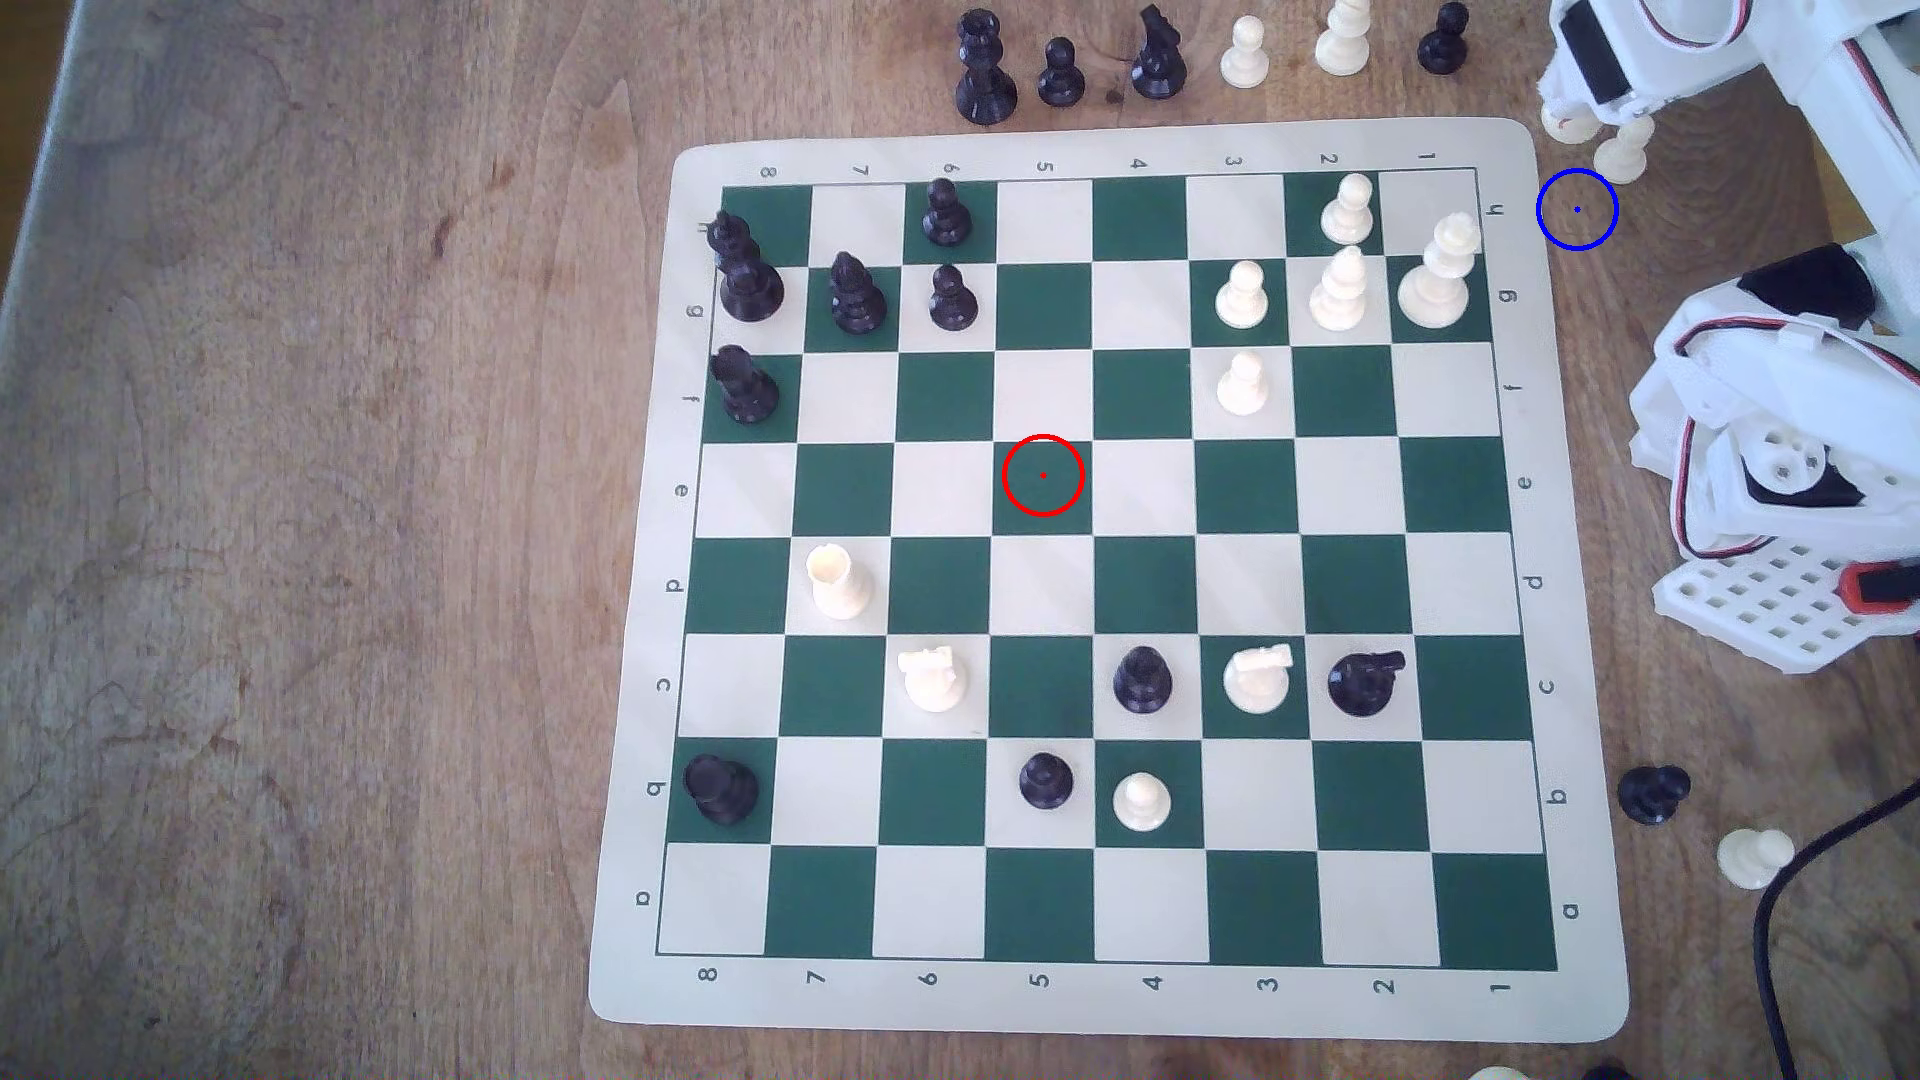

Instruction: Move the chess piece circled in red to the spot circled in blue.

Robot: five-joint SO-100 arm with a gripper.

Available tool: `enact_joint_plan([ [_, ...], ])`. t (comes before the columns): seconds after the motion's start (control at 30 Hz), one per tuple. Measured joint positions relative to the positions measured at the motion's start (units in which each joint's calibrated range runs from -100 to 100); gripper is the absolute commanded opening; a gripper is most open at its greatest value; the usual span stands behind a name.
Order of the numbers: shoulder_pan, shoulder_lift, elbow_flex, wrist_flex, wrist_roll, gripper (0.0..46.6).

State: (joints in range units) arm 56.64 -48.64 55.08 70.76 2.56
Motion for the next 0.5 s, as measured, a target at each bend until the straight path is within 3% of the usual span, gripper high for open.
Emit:
enact_joint_plan([
  [0.5,0.2,4.7,4.2,-5.1,0.5,0.4],
])
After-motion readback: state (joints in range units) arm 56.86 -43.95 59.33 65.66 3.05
